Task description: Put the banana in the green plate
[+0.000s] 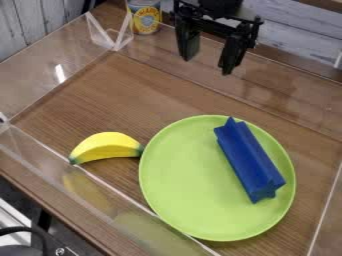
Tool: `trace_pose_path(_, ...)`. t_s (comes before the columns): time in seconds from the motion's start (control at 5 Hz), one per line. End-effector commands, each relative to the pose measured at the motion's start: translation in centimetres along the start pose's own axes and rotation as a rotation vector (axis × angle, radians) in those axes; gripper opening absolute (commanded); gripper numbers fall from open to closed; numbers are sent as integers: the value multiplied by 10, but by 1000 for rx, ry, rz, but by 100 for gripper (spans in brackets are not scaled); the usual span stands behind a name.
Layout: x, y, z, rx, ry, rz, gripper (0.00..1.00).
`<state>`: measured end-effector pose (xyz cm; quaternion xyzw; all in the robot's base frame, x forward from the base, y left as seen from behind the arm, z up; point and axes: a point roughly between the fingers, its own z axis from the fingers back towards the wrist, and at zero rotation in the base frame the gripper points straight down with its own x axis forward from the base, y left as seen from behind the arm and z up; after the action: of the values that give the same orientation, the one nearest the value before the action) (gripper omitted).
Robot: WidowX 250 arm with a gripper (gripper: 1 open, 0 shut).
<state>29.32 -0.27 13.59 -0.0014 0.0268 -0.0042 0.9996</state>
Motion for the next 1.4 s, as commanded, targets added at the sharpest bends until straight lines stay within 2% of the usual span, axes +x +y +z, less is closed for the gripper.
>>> trace_pose_path(0.0, -7, 4, -8, 3, 23, -60, 100)
trace_pose_path(0.2, -27, 21, -12, 10, 27, -173, 100)
trace_pose_path(0.4, -51, 49, -12, 28, 6, -323, 100)
trace_pose_path(0.6, -70, 74, -17, 39, -6, -414, 100)
trace_pose_path(0.8, -83, 89, -25, 49, -10, -456, 100)
trace_pose_path(1.0, -93, 98, -36, 40, -21, -449, 100)
trace_pose_path(1.2, -97, 103, -50, 32, -31, -428, 100)
